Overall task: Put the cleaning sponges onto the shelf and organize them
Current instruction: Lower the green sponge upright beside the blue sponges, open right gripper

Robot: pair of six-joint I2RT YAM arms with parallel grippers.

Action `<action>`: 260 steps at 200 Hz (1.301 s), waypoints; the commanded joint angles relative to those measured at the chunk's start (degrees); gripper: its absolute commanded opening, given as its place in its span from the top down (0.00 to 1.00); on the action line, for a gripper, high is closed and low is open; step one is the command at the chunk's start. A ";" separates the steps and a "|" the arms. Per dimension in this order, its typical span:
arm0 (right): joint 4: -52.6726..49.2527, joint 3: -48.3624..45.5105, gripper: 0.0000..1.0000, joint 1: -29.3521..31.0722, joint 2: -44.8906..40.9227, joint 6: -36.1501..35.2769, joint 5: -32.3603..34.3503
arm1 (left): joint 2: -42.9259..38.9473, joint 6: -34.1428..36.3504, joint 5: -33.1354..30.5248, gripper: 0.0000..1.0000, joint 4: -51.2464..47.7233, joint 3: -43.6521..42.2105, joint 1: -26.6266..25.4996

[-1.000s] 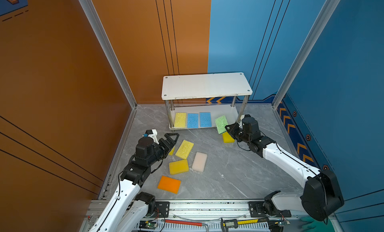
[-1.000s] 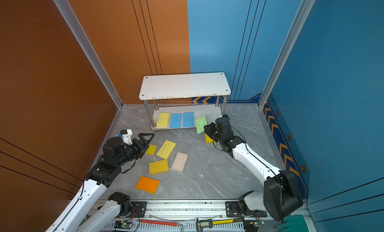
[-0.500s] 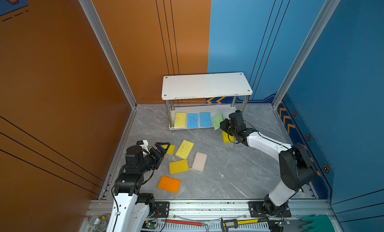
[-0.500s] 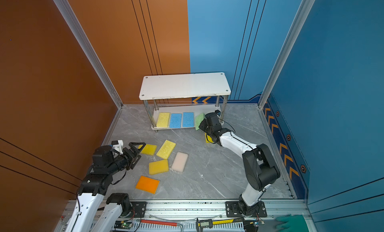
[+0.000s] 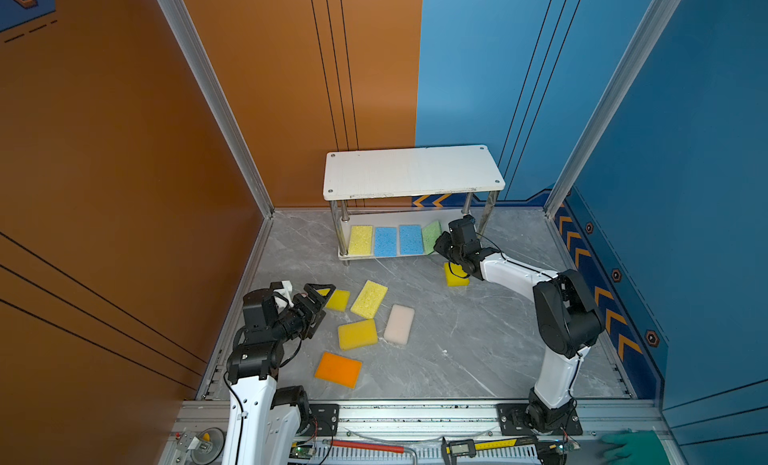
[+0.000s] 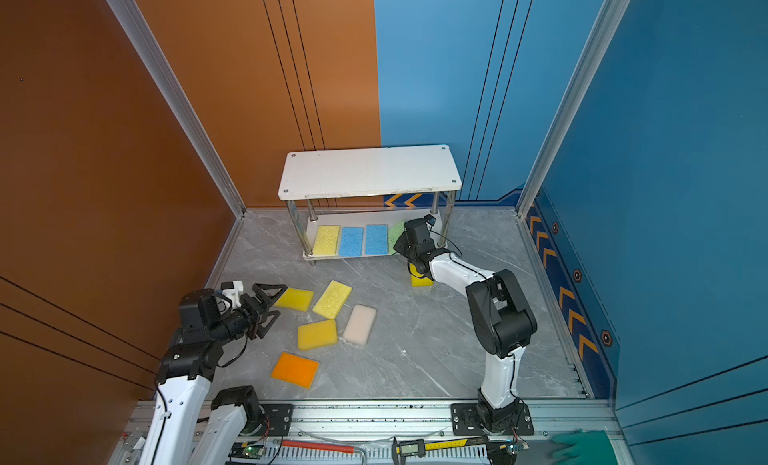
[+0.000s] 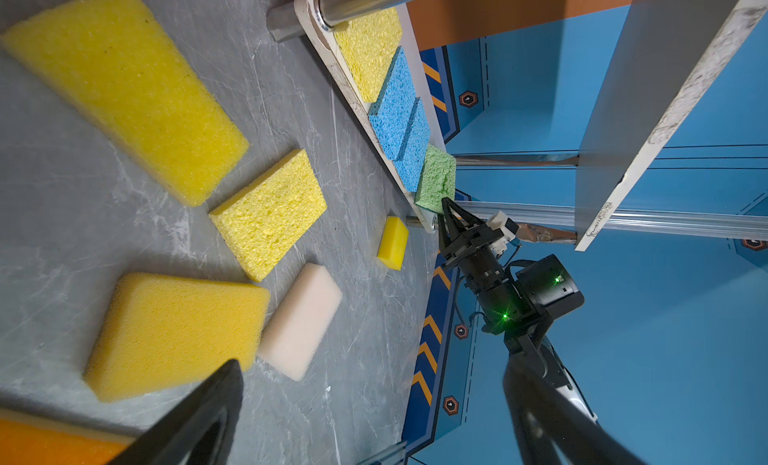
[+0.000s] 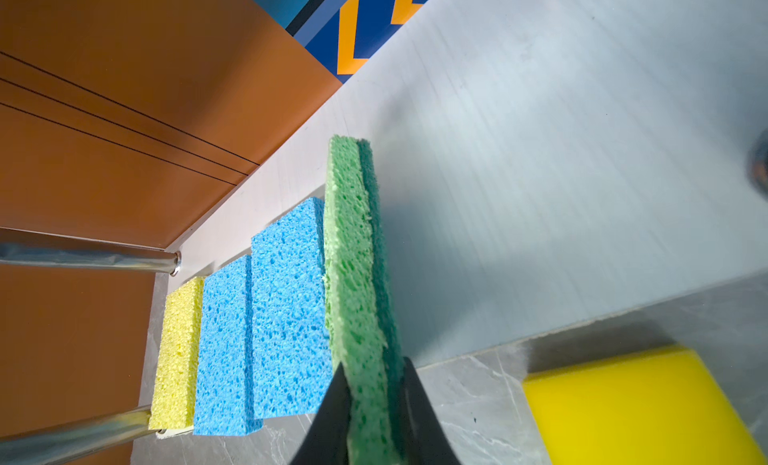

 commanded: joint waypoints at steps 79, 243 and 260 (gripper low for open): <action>-2.21 2.30 0.79 -0.85 3.08 -1.43 -2.50 | -1.75 0.08 2.79 0.02 -0.32 -1.47 1.55; -3.31 2.23 0.46 -2.97 4.69 -0.41 -8.67 | -5.60 -3.02 0.90 0.02 -0.32 -3.25 2.28; -4.91 2.80 0.38 -3.12 4.62 -0.68 -8.70 | -5.87 -3.22 0.61 0.02 -0.30 -3.49 2.32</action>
